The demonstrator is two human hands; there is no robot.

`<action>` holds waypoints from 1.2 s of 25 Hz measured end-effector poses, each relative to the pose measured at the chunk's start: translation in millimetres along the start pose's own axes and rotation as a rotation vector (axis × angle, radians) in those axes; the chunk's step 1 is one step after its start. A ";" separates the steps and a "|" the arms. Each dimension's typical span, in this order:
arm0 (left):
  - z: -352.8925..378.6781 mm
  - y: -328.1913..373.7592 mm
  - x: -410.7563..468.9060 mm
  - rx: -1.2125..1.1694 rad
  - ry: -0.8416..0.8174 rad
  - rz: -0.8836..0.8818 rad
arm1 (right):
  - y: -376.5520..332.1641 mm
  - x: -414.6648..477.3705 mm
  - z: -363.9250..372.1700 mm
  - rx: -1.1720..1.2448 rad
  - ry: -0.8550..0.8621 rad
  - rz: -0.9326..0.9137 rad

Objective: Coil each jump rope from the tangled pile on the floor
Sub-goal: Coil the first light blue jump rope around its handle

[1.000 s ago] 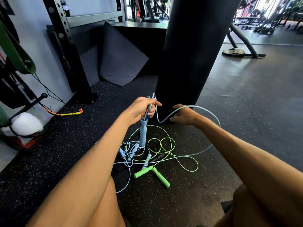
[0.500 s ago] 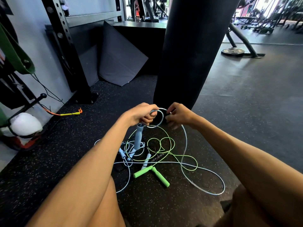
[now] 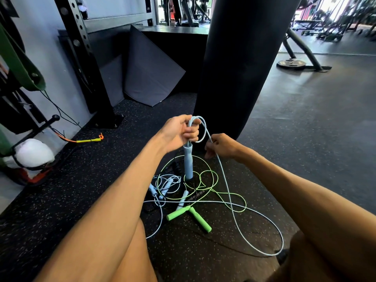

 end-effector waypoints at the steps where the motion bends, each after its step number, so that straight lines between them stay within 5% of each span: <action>1: -1.1 2.2 0.5 -0.051 0.047 0.062 | -1.1 -5.5 4.6 0.058 -0.076 0.019; 8: -21.0 16.8 1.3 -0.085 0.506 0.472 | 2.6 -12.8 14.8 0.100 -0.258 0.099; 13: -33.0 12.1 -5.0 0.411 0.638 0.328 | -11.1 -6.7 9.8 -0.104 -0.142 -0.092; 21: -11.1 -2.8 -10.3 0.705 0.349 -0.141 | -34.1 -9.1 -10.8 -0.323 0.333 -0.373; 30: 5.4 -9.9 -5.2 0.245 -0.137 -0.252 | -22.1 -8.6 -26.5 -0.135 0.454 -0.349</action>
Point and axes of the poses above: each hand's wrist, its own x-axis towards the middle knuckle, its own z-axis out of the palm, y = z × x, the point moved 3 cm from there along x, towards the middle knuckle, and after that the axes turned 15 degrees about -y, right-handed, at the moved point
